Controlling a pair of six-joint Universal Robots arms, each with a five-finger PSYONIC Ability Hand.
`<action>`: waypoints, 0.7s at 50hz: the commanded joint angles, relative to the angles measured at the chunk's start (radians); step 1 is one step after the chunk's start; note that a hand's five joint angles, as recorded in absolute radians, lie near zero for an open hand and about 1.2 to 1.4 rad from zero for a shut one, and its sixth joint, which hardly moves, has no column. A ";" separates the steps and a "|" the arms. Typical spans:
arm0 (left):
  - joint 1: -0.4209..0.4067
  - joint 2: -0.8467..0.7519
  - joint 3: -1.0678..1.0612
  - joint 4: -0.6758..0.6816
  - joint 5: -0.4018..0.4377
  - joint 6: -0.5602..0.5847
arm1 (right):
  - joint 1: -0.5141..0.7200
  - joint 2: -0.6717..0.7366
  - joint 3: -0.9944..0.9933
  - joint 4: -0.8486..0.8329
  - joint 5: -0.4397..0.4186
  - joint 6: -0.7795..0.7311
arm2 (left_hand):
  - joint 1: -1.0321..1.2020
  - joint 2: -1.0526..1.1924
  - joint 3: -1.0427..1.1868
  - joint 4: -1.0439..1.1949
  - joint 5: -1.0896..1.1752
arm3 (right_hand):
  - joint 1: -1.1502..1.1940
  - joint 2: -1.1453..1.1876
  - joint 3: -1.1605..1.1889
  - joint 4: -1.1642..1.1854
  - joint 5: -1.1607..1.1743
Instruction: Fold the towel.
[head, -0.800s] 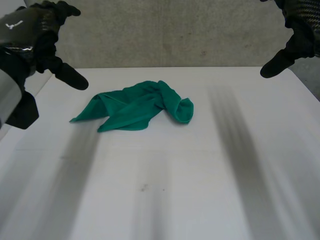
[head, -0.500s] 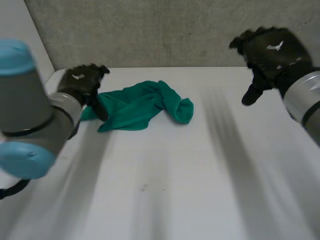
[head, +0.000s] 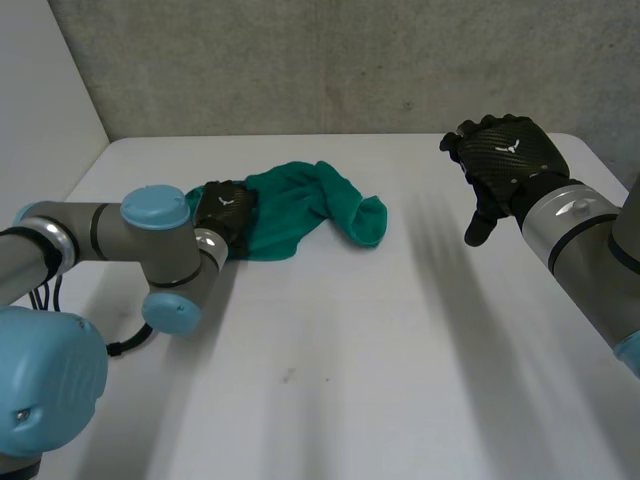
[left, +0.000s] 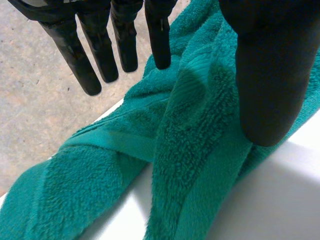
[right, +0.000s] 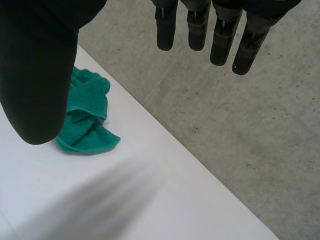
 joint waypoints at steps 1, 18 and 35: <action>0.008 -0.034 0.052 0.001 0.010 -0.005 | 0.001 0.013 0.001 -0.002 0.001 0.000 | 0.569 0.580 0.587 0.584 0.583 | -0.030 -0.050 -0.038 -0.060 -0.058; -0.025 0.386 -0.219 0.139 0.007 -0.060 | -0.009 0.054 -0.018 -0.005 0.039 0.015 | 0.966 0.977 0.984 0.981 0.980 | -0.030 -0.050 -0.038 -0.060 -0.058; -0.128 0.921 -0.442 0.133 0.015 -0.065 | 0.004 0.295 -0.216 0.061 -0.154 0.596 | 0.966 0.977 0.984 0.981 0.980 | -0.030 -0.050 -0.038 -0.060 -0.058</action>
